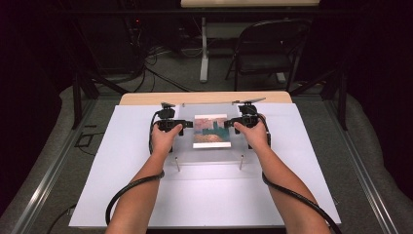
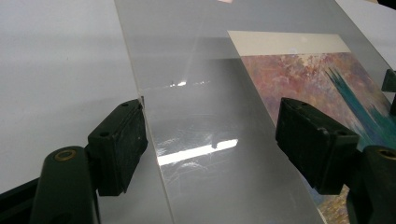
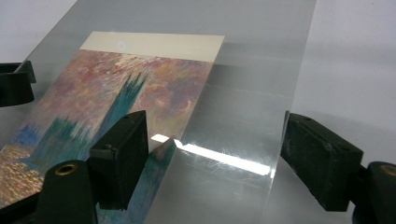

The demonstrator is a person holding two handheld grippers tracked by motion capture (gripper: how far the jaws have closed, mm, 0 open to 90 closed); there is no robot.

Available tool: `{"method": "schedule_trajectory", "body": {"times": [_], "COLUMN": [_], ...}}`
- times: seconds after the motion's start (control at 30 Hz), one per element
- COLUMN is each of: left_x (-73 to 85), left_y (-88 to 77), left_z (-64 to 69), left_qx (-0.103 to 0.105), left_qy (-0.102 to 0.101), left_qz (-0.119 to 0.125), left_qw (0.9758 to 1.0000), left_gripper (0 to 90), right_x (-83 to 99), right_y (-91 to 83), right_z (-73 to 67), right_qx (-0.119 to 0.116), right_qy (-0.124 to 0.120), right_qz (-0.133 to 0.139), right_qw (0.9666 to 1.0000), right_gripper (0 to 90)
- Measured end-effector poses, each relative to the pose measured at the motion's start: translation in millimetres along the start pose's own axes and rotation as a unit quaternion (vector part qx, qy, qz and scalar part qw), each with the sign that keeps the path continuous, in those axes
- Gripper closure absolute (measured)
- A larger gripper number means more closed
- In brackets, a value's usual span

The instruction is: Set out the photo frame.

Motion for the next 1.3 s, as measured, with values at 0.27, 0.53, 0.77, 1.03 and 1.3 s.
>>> {"method": "schedule_trajectory", "body": {"times": [0.27,0.53,0.77,1.03,1.3], "left_x": [-1.5,-4.4,-6.6,-9.0,-10.2], "left_y": [-4.2,-12.4,-23.1,-34.2,-47.7], "left_z": [-0.2,0.6,2.1,6.0,10.7], "left_qx": [-0.001,-0.001,-0.004,-0.012,-0.021], "left_qy": [0.003,0.002,0.003,0.005,0.010], "left_qz": [0.000,0.007,0.018,0.036,0.051], "left_qw": [1.0000,1.0000,0.9998,0.9993,0.9984], "left_gripper": [26.8,29.7,33.0,34.8,35.5], "right_x": [-0.9,-3.8,-6.3,-8.3,-10.6], "right_y": [-2.9,-8.5,-15.9,-25.6,-36.3], "right_z": [-1.6,-6.6,-12.4,-18.9,-28.3], "right_qx": [0.001,0.008,0.011,0.017,0.027], "right_qy": [0.002,-0.006,-0.018,-0.031,-0.050], "right_qz": [0.001,0.005,0.013,0.026,0.038], "right_qw": [1.0000,0.9999,0.9997,0.9990,0.9977], "right_gripper": [24.9,25.4,26.7,28.0,28.5]}}
Point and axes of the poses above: each handheld gripper's, and its own axes: y roughly forward along the jaws, x roughly out of its underside, z roughly to its right, the point moved 10 cm from there along y, roughly forward along the jaws, and after that the axes turned 12 degrees about -x, right-handed, at the moved point
